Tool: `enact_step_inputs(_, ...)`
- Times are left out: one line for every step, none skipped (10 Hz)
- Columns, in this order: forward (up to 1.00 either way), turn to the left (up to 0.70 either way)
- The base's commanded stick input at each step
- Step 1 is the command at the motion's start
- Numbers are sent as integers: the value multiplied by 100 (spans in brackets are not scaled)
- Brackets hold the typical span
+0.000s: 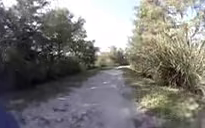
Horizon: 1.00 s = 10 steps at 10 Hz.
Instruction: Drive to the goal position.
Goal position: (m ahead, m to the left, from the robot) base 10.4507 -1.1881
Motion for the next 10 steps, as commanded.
enact_step_inputs(70, 0)
enact_step_inputs(70, 0)
enact_step_inputs(70, 0)
enact_step_inputs(70, 0)
enact_step_inputs(70, 0)
enact_step_inputs(70, 0)
enact_step_inputs(70, 0)
enact_step_inputs(70, -4)
enact_step_inputs(70, -24)
enact_step_inputs(70, -27)
